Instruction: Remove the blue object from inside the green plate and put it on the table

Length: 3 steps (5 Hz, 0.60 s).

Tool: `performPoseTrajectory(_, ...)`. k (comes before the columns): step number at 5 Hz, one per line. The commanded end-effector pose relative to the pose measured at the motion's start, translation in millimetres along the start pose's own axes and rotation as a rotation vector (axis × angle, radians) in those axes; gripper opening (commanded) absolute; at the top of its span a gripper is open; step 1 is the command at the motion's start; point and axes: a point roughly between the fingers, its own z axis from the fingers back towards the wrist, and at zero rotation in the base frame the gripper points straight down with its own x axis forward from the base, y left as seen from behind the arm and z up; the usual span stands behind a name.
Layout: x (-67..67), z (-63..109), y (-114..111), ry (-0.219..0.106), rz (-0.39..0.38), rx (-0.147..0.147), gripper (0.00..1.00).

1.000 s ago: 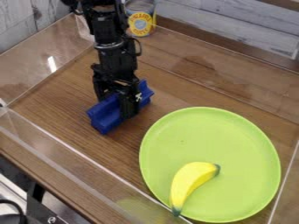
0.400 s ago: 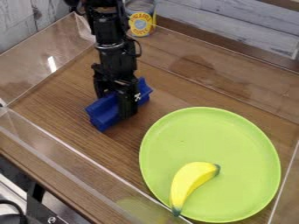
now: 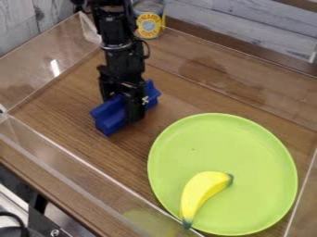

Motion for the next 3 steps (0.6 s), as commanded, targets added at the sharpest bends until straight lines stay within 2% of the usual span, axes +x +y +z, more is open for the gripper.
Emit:
performPoseTrajectory(1,3.3,10.2,10,-0.030,0.011,0.032,0.00)
performPoseTrajectory(2,3.5,11.0,13,-0.031,0.016,0.040,0.00)
performPoseTrajectory(3,4.9,24.2,10,-0.057,0.019,0.045,1.00)
